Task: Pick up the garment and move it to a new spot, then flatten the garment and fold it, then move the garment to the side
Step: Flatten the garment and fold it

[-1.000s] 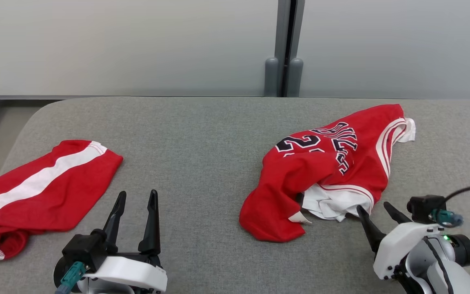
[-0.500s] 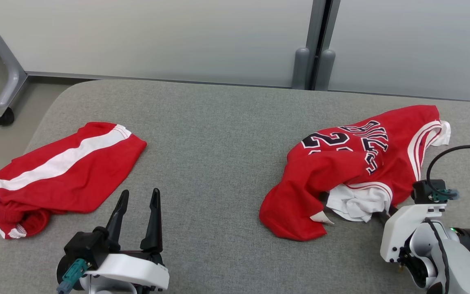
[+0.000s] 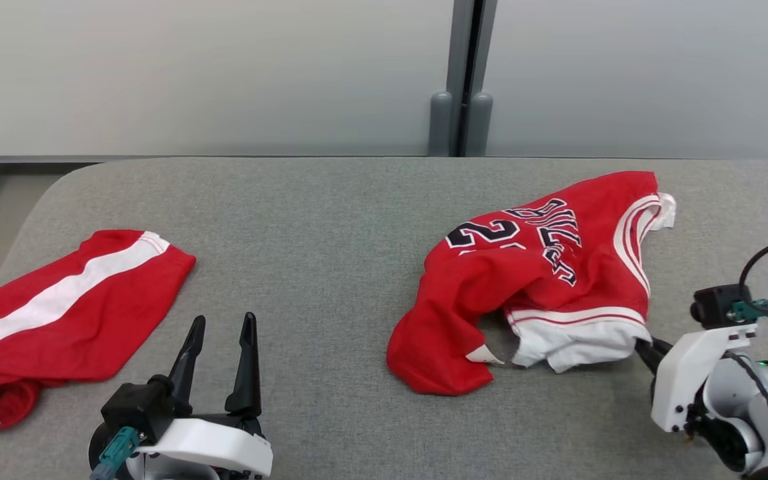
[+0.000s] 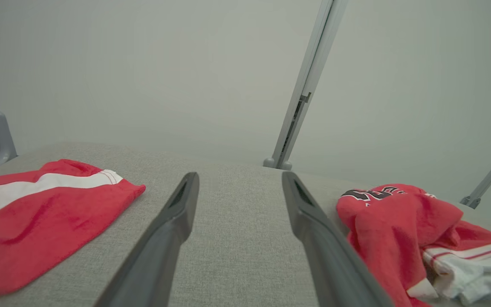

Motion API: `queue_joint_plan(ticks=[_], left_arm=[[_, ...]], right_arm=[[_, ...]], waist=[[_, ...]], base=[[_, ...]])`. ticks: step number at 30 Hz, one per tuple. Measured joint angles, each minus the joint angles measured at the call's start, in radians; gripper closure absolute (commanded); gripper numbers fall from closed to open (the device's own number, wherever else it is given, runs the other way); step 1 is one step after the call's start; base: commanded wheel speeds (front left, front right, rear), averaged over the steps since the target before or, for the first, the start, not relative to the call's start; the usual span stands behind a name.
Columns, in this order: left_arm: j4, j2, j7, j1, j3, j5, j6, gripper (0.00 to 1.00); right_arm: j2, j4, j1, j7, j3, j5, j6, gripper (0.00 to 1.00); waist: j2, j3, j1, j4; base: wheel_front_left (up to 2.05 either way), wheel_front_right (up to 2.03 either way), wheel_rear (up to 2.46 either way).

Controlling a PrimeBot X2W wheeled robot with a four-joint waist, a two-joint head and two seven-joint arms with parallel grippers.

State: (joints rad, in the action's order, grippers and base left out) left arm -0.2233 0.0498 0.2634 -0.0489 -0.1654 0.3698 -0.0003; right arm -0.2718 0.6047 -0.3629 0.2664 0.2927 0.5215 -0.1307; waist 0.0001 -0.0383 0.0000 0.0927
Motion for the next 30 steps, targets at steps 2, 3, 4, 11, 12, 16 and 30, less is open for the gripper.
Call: queue_joint_plan(ticks=[2,3,4,11,12,16,30], left_arm=[[-0.001,0.0,0.0,0.0,0.0,0.0,0.0,0.0],[-0.001,0.0,0.0,0.0,0.0,0.0,0.0,0.0],[-0.002,0.0,0.0,0.0,-0.001,0.0,0.0,0.0],[-0.005,0.002,0.0,-0.001,-0.007,-0.001,-0.007,0.0],[-0.006,0.002,0.0,-0.001,-0.007,-0.001,-0.007,0.0],[-0.014,0.005,0.0,-0.009,-0.011,-0.001,-0.009,0.0],[-0.033,0.021,-0.008,-0.019,-0.018,0.002,-0.007,0.0]], right_arm=[[-0.046,-0.055,0.014,0.043,-0.002,0.027,0.0,1.0],[-0.065,-0.087,0.026,0.067,-0.003,0.044,0.0,1.0],[-0.085,-0.117,0.038,0.096,-0.004,0.065,0.0,1.0],[-0.256,-0.297,0.141,0.318,-0.032,0.175,0.0,1.0],[-0.275,-0.312,0.149,0.336,-0.048,0.179,0.0,1.0],[-0.302,-0.334,0.186,0.384,-0.12,0.164,0.0,1.0],[-0.205,-0.363,0.22,0.37,-0.251,0.002,0.0,0.0]], waist=[[0.0,0.005,0.0,-0.017],[0.0,0.007,0.0,-0.024],[0.0,0.008,0.0,-0.031],[0.0,-0.002,0.0,-0.043],[0.0,-0.005,0.0,-0.041],[0.0,-0.013,0.0,-0.034],[0.0,0.013,0.0,-0.03]], base=[[0.0,0.0,0.0],[0.0,0.0,0.0],[0.0,0.0,0.0],[0.0,0.0,0.0],[0.0,0.0,0.0],[0.0,0.0,0.0],[0.0,0.0,0.0]])
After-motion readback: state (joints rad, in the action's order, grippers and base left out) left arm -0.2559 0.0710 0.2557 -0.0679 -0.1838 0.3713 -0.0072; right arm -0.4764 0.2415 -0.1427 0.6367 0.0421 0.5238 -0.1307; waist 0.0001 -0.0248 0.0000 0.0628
